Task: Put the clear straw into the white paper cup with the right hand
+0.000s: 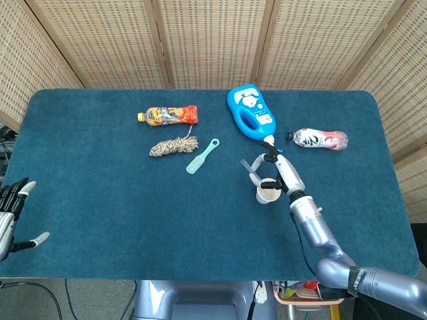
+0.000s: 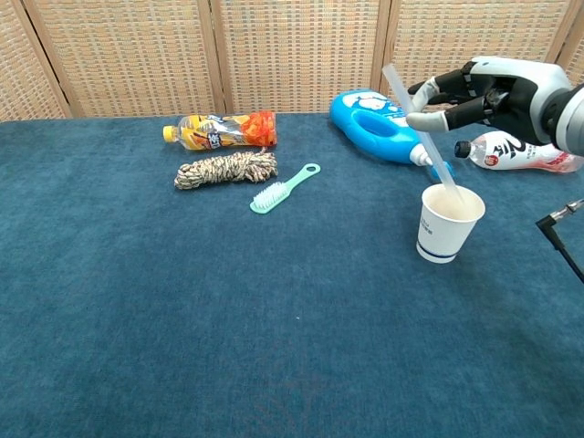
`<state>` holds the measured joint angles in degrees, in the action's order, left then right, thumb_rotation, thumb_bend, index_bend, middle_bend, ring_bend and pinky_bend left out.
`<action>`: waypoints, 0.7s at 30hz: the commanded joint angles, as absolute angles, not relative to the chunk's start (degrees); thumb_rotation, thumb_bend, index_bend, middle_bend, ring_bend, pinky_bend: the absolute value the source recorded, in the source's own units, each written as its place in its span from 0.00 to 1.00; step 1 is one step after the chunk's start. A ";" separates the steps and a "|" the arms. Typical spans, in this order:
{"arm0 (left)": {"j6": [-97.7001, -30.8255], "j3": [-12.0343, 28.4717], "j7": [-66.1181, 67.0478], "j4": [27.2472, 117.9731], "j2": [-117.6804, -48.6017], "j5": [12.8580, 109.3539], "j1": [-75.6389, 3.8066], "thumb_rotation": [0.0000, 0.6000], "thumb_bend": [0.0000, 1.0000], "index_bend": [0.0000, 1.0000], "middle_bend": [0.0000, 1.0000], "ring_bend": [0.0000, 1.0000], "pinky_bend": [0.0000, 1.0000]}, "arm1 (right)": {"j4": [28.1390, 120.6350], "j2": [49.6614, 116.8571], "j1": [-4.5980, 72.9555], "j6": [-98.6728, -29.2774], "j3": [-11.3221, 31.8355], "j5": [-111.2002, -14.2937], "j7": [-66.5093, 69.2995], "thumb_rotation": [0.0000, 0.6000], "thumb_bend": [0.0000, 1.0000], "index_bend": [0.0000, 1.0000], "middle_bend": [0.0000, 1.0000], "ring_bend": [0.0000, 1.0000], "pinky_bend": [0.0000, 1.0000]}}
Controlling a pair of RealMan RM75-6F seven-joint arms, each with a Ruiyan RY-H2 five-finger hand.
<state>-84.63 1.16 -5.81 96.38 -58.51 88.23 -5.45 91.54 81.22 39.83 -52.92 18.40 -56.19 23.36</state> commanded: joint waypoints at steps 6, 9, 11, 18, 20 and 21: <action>-84.39 1.14 -6.23 96.28 -58.40 88.13 -5.53 1.00 0.11 0.00 0.00 0.00 0.00 | 89.15 83.06 39.75 -51.43 18.81 -55.47 23.09 1.00 0.45 0.64 0.13 0.00 0.00; -84.36 1.13 -6.25 96.30 -58.41 88.17 -5.56 1.00 0.11 0.00 0.00 0.00 0.00 | 88.21 83.73 39.74 -51.01 18.88 -55.54 23.06 1.00 0.45 0.64 0.13 0.00 0.00; -84.36 1.17 -6.33 96.34 -58.36 88.06 -5.56 1.00 0.12 0.00 0.00 0.00 0.00 | 87.61 84.16 39.69 -50.70 18.86 -55.55 23.05 1.00 0.45 0.64 0.13 0.00 0.00; -84.00 1.12 -6.40 96.21 -58.38 87.97 -5.69 1.00 0.11 0.00 0.00 0.00 0.00 | 85.94 85.40 39.13 -50.00 18.97 -56.25 24.10 1.00 0.45 0.64 0.12 0.00 0.00; -83.92 1.11 -6.30 96.22 -58.41 87.92 -5.72 1.00 0.11 0.00 0.00 0.00 0.00 | 85.36 85.79 38.80 -49.81 19.04 -56.87 25.05 1.00 0.45 0.64 0.12 0.00 0.00; -83.88 1.11 -6.24 96.24 -58.41 87.90 -5.74 1.00 0.11 0.00 0.00 0.00 0.00 | 85.08 85.94 38.71 -49.68 19.02 -57.20 25.35 1.00 0.45 0.64 0.12 0.00 0.00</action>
